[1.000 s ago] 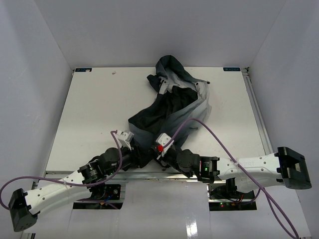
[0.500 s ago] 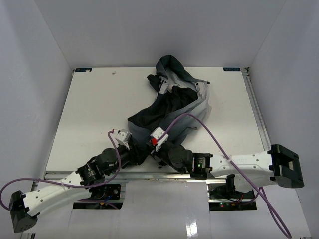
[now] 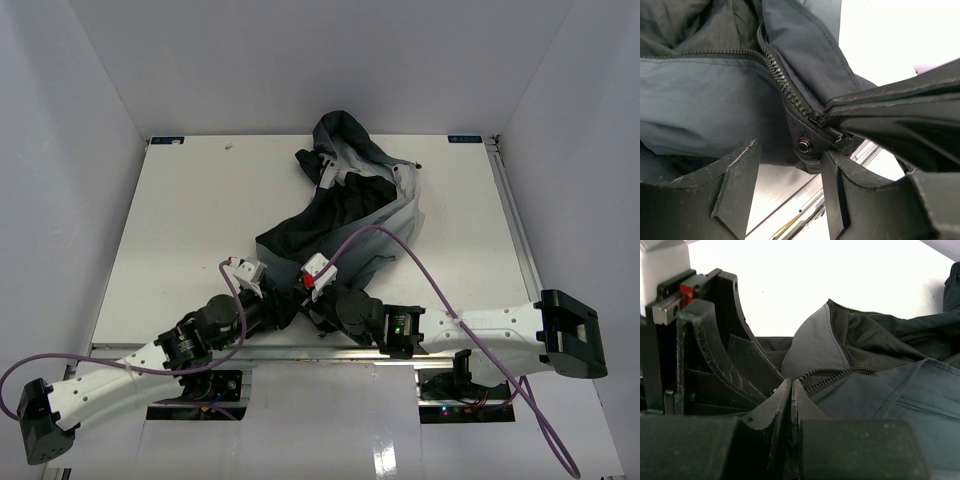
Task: Zip up the jacket
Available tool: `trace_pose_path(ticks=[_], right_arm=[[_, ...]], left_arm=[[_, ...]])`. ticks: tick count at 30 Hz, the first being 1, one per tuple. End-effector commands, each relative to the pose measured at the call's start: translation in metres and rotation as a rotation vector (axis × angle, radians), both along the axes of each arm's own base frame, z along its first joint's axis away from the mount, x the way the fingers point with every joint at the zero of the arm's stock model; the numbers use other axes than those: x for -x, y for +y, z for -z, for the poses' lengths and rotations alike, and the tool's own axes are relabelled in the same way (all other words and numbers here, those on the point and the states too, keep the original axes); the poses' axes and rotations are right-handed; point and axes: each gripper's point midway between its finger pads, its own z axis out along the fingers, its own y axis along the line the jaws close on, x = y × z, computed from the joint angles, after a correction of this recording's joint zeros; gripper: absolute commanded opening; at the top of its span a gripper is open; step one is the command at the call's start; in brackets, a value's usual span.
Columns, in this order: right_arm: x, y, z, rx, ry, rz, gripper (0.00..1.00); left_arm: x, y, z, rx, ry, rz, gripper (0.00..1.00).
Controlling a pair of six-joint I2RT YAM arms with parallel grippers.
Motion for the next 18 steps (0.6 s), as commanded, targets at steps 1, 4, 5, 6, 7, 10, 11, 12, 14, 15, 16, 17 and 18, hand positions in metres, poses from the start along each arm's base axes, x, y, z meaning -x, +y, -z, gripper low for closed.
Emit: trace_pose_path(ticks=[1, 4, 5, 6, 7, 10, 11, 12, 14, 15, 16, 17, 18], right_arm=[[0.003, 0.008, -0.017, -0.052, 0.016, -0.007, 0.08], [0.001, 0.007, -0.019, -0.051, 0.010, 0.007, 0.08], [0.000, 0.007, -0.019, -0.053, 0.010, 0.010, 0.08], [-0.001, 0.008, -0.020, -0.053, 0.009, 0.014, 0.08], [-0.001, 0.008, -0.019, -0.050, 0.009, 0.014, 0.08], [-0.003, 0.014, -0.022, -0.050, 0.006, 0.022, 0.08], [-0.004, 0.016, -0.023, -0.051, 0.005, 0.026, 0.08], [-0.005, 0.018, -0.023, -0.051, 0.004, 0.028, 0.08], [-0.006, 0.022, -0.025, -0.051, 0.005, 0.027, 0.08], [-0.006, 0.023, -0.026, -0.053, 0.005, 0.026, 0.08], [-0.006, 0.024, -0.027, -0.056, 0.006, 0.026, 0.08], [-0.005, 0.025, -0.028, -0.058, 0.007, 0.025, 0.08], [-0.005, 0.026, -0.029, -0.061, 0.007, 0.023, 0.08]], left_arm=[[-0.008, 0.005, -0.030, 0.050, -0.015, -0.063, 0.63], [-0.005, 0.008, -0.035, 0.070, -0.016, -0.063, 0.69], [-0.005, 0.009, -0.036, 0.073, -0.018, -0.063, 0.71], [-0.005, 0.012, -0.036, 0.073, -0.019, -0.070, 0.71], [-0.006, 0.013, -0.038, 0.076, -0.023, -0.081, 0.72], [-0.009, 0.015, -0.041, 0.056, -0.018, -0.099, 0.73], [-0.009, 0.015, -0.041, 0.050, -0.016, -0.098, 0.72], [-0.009, 0.014, -0.040, 0.044, -0.012, -0.096, 0.72], [-0.009, 0.013, -0.037, 0.032, -0.006, -0.093, 0.72], [-0.009, 0.013, -0.035, 0.024, -0.002, -0.093, 0.72], [-0.010, 0.012, -0.033, 0.015, 0.003, -0.093, 0.72], [-0.010, 0.012, -0.031, 0.007, 0.006, -0.093, 0.71], [-0.011, 0.011, -0.029, 0.000, 0.008, -0.094, 0.69]])
